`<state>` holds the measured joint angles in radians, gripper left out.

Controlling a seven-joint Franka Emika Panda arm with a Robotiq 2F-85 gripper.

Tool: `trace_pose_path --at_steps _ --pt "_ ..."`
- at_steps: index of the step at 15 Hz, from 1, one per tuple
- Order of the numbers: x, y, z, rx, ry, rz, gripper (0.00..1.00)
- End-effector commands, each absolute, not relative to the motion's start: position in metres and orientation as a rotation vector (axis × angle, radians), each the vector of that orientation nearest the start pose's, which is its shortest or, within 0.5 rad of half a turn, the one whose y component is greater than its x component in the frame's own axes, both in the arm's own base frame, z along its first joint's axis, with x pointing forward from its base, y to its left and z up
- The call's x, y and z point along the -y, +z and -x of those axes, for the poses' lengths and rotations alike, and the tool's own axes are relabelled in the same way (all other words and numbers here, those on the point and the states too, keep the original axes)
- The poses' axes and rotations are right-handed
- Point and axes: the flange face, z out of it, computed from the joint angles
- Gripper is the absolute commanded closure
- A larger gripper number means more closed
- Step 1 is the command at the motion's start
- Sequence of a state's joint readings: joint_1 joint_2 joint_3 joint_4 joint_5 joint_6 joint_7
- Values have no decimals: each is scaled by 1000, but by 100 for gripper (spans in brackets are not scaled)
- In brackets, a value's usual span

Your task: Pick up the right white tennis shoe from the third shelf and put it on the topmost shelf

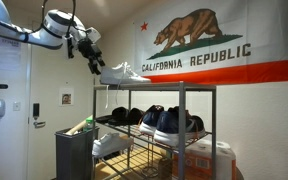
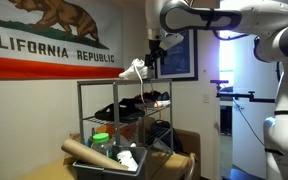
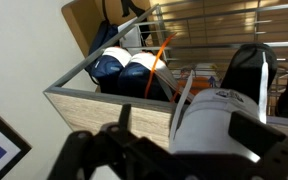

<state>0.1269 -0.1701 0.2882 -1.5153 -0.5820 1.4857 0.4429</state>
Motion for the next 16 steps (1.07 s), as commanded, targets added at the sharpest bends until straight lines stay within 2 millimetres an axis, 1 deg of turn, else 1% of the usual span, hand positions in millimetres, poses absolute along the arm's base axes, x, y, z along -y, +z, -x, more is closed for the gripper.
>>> trace_pose_path --at_steps 1,7,11,16 --pt "-149 742 -466 172 574 -2596 0" --pt "-139 733 -472 175 602 -2592 0" --pt "-139 736 -466 161 551 -2641 0" --pt "-143 739 -454 132 432 -2683 0"
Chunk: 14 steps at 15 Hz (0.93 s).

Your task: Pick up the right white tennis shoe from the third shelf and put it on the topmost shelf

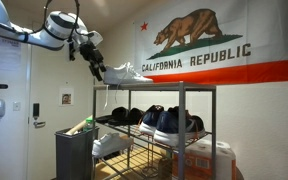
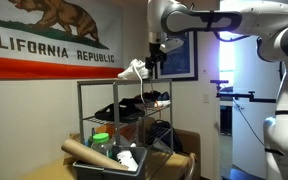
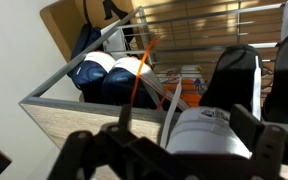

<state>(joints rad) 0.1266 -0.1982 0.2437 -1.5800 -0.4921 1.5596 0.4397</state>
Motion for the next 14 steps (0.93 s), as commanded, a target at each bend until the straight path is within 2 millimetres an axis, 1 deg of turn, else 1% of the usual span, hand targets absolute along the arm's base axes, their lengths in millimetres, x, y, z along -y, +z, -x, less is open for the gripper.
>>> trace_pose_path --at_steps 1,7,12,14 --pt "-142 740 -451 -165 -530 3513 0" --pt "-143 753 -433 -143 -406 3533 0" --pt "-142 764 -417 -61 -289 3507 0" --pt "-138 766 -411 -8 -222 3470 0"
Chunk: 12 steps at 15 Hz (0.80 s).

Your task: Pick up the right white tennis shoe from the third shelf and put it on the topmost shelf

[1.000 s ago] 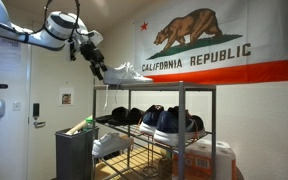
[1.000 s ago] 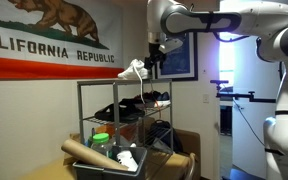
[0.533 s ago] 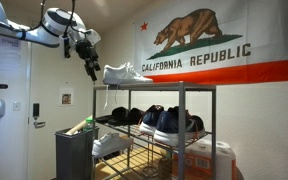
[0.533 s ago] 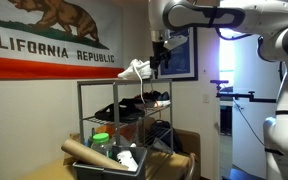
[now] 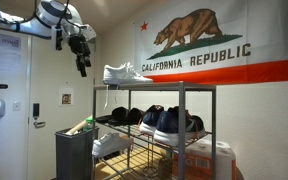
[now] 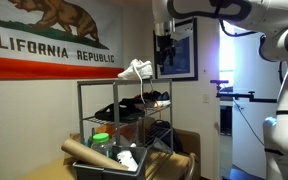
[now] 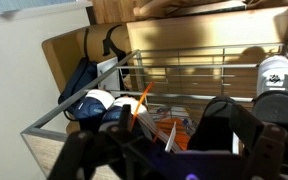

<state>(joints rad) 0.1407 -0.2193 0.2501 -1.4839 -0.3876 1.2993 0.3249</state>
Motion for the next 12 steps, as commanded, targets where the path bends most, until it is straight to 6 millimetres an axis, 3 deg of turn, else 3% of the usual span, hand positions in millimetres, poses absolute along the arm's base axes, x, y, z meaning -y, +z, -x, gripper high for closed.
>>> trace_pose_path --at_steps 1,5,6,12 --pt "-135 766 -408 14 -187 3452 0" --pt "-117 756 -399 160 -76 3367 0" --pt "-128 760 -409 90 -116 3404 0" --pt "-128 759 -409 105 -108 3401 0"
